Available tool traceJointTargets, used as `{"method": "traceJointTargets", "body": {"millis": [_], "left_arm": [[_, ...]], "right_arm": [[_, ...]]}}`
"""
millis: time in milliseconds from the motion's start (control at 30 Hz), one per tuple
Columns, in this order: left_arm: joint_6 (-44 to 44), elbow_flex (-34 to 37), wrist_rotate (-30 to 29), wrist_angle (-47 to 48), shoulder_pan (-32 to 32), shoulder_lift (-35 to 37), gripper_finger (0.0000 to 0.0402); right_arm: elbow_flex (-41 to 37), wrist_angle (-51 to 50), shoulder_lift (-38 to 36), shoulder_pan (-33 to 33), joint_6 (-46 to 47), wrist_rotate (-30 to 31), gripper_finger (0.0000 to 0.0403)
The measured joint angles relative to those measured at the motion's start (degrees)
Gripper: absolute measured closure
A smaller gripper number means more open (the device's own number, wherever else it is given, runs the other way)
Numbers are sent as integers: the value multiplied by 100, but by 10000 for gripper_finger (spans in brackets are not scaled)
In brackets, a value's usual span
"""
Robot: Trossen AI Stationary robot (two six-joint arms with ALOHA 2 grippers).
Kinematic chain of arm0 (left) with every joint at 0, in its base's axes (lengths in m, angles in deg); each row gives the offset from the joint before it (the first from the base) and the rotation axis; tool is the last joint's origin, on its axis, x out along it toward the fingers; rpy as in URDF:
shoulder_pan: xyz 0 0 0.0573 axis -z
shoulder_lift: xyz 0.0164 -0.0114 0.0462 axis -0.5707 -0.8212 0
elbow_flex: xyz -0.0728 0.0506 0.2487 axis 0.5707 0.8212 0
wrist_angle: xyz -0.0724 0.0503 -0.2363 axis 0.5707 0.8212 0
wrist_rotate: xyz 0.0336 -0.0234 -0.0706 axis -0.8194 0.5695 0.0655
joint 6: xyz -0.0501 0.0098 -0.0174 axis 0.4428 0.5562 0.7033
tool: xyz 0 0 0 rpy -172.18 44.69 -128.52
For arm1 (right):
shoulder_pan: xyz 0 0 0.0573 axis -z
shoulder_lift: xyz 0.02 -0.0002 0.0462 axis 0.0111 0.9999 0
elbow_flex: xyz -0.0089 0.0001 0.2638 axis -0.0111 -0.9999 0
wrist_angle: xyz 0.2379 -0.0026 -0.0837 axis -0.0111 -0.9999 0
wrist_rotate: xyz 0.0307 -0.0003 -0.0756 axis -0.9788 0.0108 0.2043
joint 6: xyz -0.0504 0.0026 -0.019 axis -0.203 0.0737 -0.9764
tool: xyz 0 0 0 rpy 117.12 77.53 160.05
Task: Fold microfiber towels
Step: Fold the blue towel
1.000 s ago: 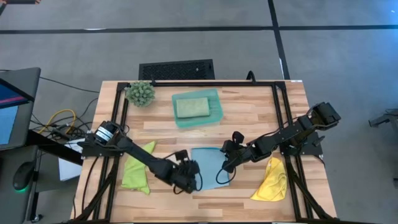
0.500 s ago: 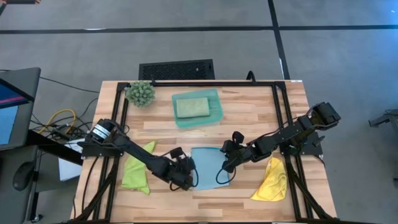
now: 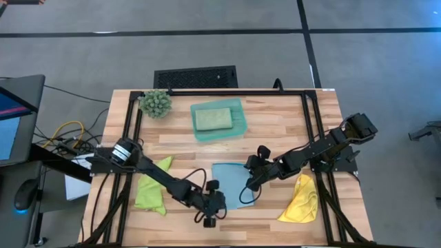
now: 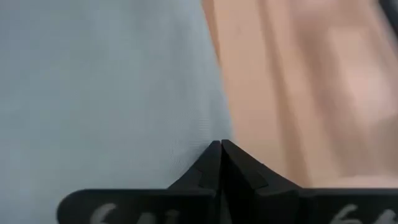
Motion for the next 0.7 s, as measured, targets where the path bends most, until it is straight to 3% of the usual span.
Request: {"method": "traceJointTargets", "body": {"millis": [400, 700], "left_arm": [[-10, -15, 411, -66, -92, -67, 397], [-7, -9, 428, -38, -88, -65, 397]], "right_arm": [[0, -4, 0, 190, -150, 1, 373], [0, 76, 0, 375, -448, 148, 330]]}}
